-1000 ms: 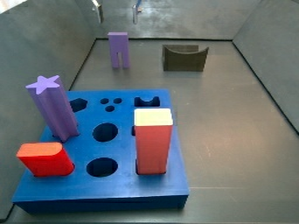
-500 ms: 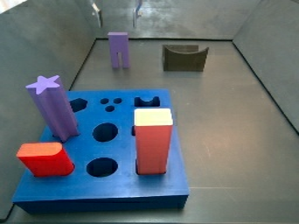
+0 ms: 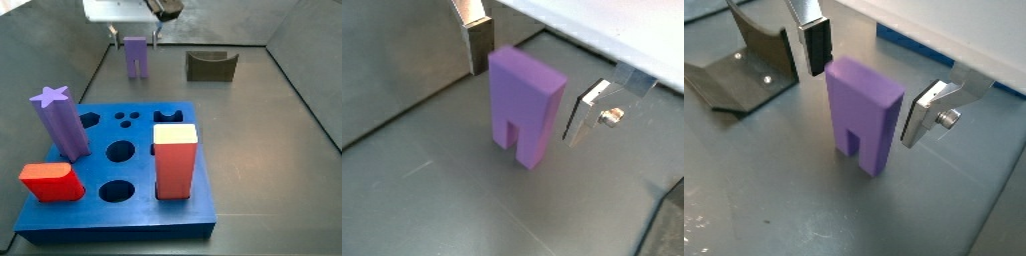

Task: Pick up the double-square object. Move up. Rotate the double-square object. Move to above the board. Insert the double-square object.
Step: Rotate the double-square object, then move to above the board.

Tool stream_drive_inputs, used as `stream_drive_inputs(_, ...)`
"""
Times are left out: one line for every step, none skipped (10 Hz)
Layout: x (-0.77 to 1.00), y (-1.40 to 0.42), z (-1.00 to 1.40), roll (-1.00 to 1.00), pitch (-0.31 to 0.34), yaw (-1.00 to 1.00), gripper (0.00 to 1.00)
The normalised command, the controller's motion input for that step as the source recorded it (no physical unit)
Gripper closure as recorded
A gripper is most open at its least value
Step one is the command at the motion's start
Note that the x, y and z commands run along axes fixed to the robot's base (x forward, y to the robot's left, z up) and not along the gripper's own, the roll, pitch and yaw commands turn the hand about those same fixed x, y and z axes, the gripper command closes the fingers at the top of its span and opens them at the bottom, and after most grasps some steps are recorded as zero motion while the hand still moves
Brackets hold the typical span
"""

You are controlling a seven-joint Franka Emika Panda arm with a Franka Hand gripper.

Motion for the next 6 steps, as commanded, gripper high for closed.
stream_drive_inputs(0.03,0.0,-0.36,-0.02,-0.048,-0.01,0.0)
stream_drive_inputs(0.04,0.0,-0.24,-0.02,-0.044,-0.01,0.0)
stream_drive_inputs(0.0,0.0,0.0,0.0,0.0,0.0,1.0)
stream_drive_inputs(0.17,0.09,1.0,0.2,-0.182,0.0,1.0)
stream_drive_inputs(0.17,0.09,1.0,0.2,-0.163,0.0,1.0)
stream_drive_inputs(0.16,0.09,1.0,0.2,-0.122,0.0,1.0)
